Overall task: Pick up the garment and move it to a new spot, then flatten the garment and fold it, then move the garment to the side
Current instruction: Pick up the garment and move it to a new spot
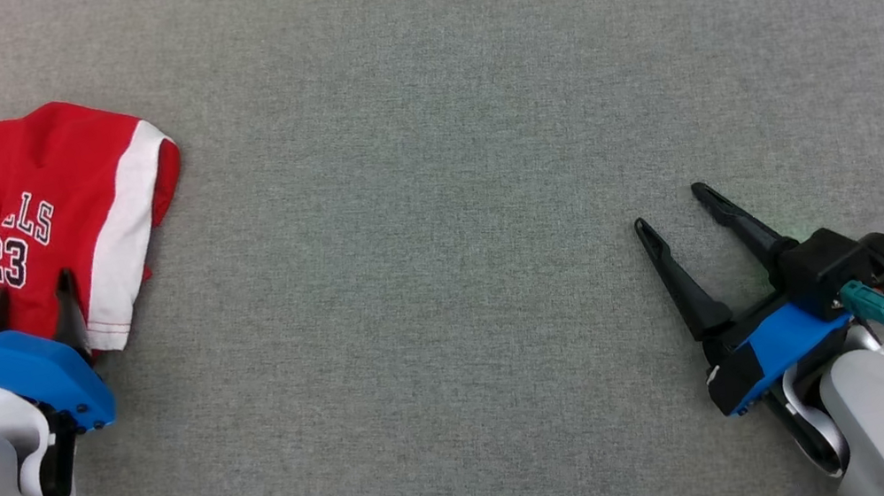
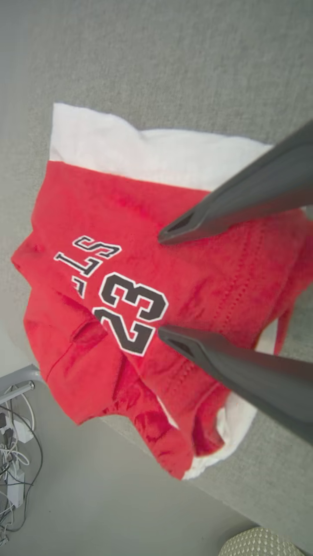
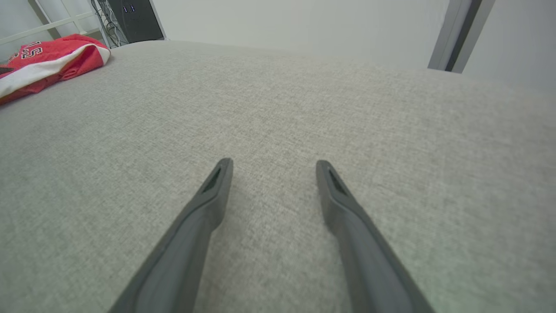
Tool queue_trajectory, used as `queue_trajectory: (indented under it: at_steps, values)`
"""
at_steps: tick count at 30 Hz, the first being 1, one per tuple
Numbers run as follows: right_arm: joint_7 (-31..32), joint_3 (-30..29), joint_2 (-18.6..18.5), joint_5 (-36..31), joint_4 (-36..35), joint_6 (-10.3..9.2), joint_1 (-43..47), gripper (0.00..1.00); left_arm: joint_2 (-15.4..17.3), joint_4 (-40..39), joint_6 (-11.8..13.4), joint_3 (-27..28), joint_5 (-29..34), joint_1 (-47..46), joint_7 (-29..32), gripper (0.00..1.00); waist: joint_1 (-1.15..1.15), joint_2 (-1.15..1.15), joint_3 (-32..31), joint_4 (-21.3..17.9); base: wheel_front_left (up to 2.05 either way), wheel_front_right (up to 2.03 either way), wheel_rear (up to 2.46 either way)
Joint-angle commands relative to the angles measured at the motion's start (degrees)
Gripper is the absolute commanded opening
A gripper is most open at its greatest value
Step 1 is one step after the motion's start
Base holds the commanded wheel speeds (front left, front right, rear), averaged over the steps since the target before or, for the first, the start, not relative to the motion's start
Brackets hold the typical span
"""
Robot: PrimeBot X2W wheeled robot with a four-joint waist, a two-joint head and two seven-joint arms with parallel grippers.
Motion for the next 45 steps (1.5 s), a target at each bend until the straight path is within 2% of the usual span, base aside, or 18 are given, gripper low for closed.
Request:
queue_trajectory:
  at_steps: [1, 4, 5, 7, 11, 19, 25, 28, 32, 36, 39, 45]
  values:
    - [0.3, -0.6, -1.5, 0.4, 1.8, -0.12, 1.1, 1.00, 0.4, 0.7, -0.1, -0.4, -0.8, -0.7, 0.2, 1.00, 0.00, 0.00, 0.2, -0.2, 0.00, 0.00, 0.00]
    - [0.3, -0.9, -1.7, 0.5, 1.8, -0.13, 1.4, 1.00, -0.2, 3.6, -0.1, -1.2, -2.5, -0.7, 1.8, 1.00, 0.00, 0.00, 0.6, -0.5, 0.00, 0.00, 0.00]
    - [0.3, -1.0, -1.8, 0.5, 1.7, -0.12, 1.5, 1.00, -0.5, 4.6, -0.1, -1.7, -2.9, -0.7, 2.7, 0.84, 0.00, 0.00, 0.7, -0.6, 0.00, 0.00, 0.00]
    - [0.4, -1.1, -1.9, 0.6, 1.7, -0.13, 1.7, 1.00, -1.1, 5.9, -0.1, -2.7, -4.0, -0.4, 3.7, 0.00, 0.00, 0.00, 0.8, -0.7, 0.00, 0.00, 0.00]
    - [0.4, -1.3, -2.1, 0.7, 1.9, -0.13, 1.6, 1.00, -0.5, 6.9, -0.1, -4.6, -4.9, -0.8, 3.5, 0.00, 0.00, 0.00, 0.8, -0.7, 0.00, 0.00, 0.00]
    - [0.2, -2.0, 0.6, 1.0, 2.1, -0.08, 2.6, 1.00, 3.5, 3.0, 0.0, -7.4, -1.8, -6.0, -7.6, 0.00, 0.00, 0.00, -2.8, -0.5, 0.00, 0.00, 0.00]
    - [0.2, -2.9, 3.1, 1.3, 2.5, -0.08, 4.1, 1.00, 4.9, -4.1, 0.0, -13.7, 0.6, -10.2, -9.8, 0.00, 0.00, 0.00, -7.5, -1.5, 0.00, 0.00, 0.00]
    - [0.2, -3.1, 4.3, 1.5, 3.0, -0.08, 5.2, 1.00, 4.3, -8.1, 0.0, -17.5, 0.7, -11.6, -10.0, 0.00, 0.00, 0.00, -10.0, -3.1, 0.00, 0.00, 0.00]
    - [0.2, -3.3, 5.6, 1.6, 3.5, -0.08, 6.7, 1.00, 2.2, -13.3, 0.0, -22.1, -1.7, -12.2, -9.8, 0.00, 0.00, 0.00, -13.3, -6.4, 0.00, 0.00, 0.00]
    - [0.2, -3.9, 6.3, 1.8, 4.1, -0.08, 8.4, 1.00, -1.8, -17.3, 0.0, -26.6, -4.9, -10.3, -10.3, 0.00, 0.00, 0.00, -15.8, -10.3, 0.00, 0.00, 0.00]
    - [0.2, -4.6, 6.5, 1.5, 4.3, -0.07, 9.5, 1.00, -6.1, -19.0, 0.0, -29.7, -7.2, -9.0, -11.3, 0.00, 0.00, 0.00, -16.8, -12.8, 0.00, 0.00, 0.00]
    - [0.2, -5.9, 6.8, 0.7, 4.8, -0.07, 11.1, 1.00, -14.4, -17.5, 0.0, -35.6, -11.2, -5.3, -12.9, 0.00, 0.00, 0.00, -17.6, -16.9, 0.00, 0.00, 0.00]
